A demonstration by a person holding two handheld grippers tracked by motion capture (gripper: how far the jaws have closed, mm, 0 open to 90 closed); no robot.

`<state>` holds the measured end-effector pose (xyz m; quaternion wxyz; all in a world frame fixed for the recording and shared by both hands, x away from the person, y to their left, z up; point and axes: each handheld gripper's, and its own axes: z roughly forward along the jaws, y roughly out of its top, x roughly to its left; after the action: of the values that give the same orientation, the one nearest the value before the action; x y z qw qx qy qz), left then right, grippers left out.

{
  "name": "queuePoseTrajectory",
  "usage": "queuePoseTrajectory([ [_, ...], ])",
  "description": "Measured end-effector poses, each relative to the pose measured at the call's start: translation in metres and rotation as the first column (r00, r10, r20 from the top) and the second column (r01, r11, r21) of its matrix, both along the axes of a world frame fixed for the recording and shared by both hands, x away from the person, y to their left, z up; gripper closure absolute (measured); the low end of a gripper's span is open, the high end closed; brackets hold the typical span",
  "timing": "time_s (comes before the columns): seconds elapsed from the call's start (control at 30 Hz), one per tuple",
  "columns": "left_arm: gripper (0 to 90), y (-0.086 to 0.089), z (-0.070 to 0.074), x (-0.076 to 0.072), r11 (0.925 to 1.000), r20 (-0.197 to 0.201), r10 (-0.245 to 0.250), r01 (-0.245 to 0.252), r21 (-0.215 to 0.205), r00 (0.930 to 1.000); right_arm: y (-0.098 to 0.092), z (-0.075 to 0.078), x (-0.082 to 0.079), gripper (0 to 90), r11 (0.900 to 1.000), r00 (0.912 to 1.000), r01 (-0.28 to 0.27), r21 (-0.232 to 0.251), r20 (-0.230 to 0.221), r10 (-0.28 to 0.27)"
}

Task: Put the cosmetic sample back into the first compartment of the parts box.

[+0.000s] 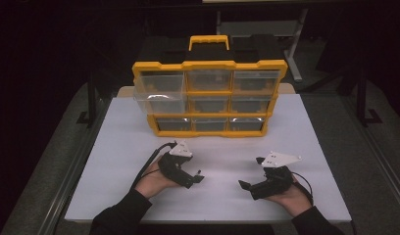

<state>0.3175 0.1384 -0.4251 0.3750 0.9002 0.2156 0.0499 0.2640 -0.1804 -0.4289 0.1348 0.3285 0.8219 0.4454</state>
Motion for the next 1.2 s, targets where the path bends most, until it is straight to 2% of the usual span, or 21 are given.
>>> queuePoseTrajectory([
  [0.03,13.9,0.000,0.000,0.000,1.0000,0.001,0.001,-0.001,0.006,1.0000,0.000,0.000,0.000,0.0,1.000,1.0000,0.000,0.000,0.000,0.000],
  [0.07,17.7,0.000,-0.001,0.000,0.9997,0.001,-0.008,0.008,0.023,1.0000,0.000,0.000,0.000,0.0,1.000,1.0000,-0.001,0.000,0.000,0.001],
  [0.17,22.4,-0.001,-0.002,0.000,0.9996,0.000,-0.006,0.006,0.027,1.0000,0.000,0.000,0.000,0.0,1.000,1.0000,-0.001,0.000,-0.001,0.001],
  [0.2,27.5,-0.001,-0.003,0.000,0.9994,-0.003,-0.010,0.010,0.032,0.9999,0.000,0.000,0.000,0.0,1.000,1.0000,-0.001,0.000,-0.001,0.001],
  [0.23,27.5,-0.002,-0.003,-0.001,0.9997,-0.008,-0.005,0.006,0.024,1.0000,0.000,0.000,0.000,0.0,1.000,1.0000,-0.001,0.000,-0.001,0.001],
  [0.37,38.3,-0.002,-0.004,-0.002,0.9994,-0.019,-0.011,0.011,0.033,0.9998,0.000,0.000,0.000,0.0,1.000,1.0000,-0.001,0.001,0.002,0.001],
  [0.57,46.7,-0.003,-0.008,-0.003,0.9987,-0.030,-0.024,0.025,0.045,0.9993,0.000,0.000,0.000,0.0,1.000,1.0000,0.000,0.003,0.000,0.000],
  [0.63,48.5,-0.004,-0.009,-0.004,0.9990,-0.038,-0.022,0.023,0.037,0.9990,0.000,0.001,-0.001,0.0,1.000,1.0000,0.001,0.003,0.004,-0.001],
  [0.9,56.6,-0.005,-0.013,-0.003,0.9980,-0.039,-0.022,0.024,0.059,0.9990,0.000,0.001,-0.001,0.0,1.000,1.0000,-0.003,0.002,0.006,0.003],
  [1.2,61.7,-0.006,-0.016,-0.004,0.9964,-0.036,-0.017,0.020,0.083,0.9992,0.000,0.001,-0.001,0.0,1.000,1.0000,-0.003,0.002,0.005,0.003],
])
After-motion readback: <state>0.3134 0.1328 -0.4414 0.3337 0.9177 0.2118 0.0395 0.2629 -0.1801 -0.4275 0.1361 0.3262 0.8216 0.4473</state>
